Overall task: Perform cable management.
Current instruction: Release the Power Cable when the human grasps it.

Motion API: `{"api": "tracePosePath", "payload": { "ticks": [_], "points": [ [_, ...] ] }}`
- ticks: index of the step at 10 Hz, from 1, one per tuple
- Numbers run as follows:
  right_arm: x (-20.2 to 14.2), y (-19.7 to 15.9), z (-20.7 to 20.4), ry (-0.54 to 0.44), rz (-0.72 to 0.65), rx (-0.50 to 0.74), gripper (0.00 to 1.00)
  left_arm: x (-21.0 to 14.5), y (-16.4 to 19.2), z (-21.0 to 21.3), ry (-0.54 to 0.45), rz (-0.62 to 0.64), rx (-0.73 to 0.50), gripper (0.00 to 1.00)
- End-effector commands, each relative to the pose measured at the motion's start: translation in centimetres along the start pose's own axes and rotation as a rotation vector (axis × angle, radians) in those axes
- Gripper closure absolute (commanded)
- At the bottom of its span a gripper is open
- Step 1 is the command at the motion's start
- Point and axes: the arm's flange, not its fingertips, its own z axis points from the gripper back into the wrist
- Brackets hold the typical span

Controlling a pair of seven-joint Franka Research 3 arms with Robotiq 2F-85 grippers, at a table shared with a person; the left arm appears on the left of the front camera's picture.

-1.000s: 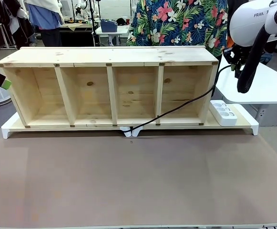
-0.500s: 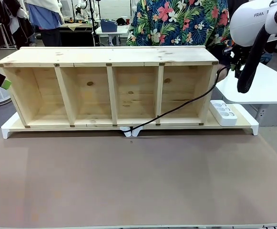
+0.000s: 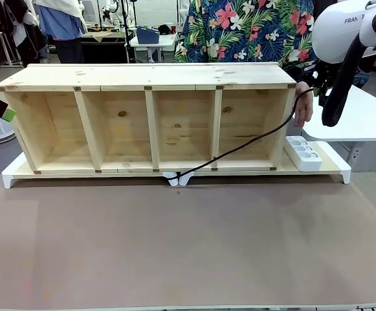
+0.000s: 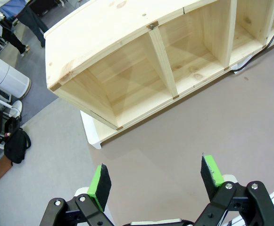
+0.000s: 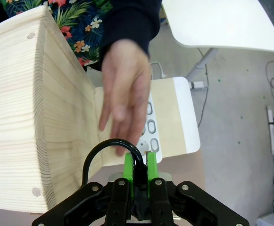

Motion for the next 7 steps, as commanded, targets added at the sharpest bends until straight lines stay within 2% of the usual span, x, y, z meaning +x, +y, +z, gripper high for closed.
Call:
{"api": "tracePosePath", "payload": {
  "ticks": [1, 7],
  "points": [
    [0.14, -0.06, 0.08, -0.008, 0.001, -0.001, 0.86, 0.18, 0.01, -0.13, -0.010, 0.000, 0.003, 0.00],
    [0.14, -0.06, 0.08, -0.008, 0.001, -0.001, 0.86, 0.18, 0.01, -0.13, -0.010, 0.000, 0.003, 0.00]
  ]
}}
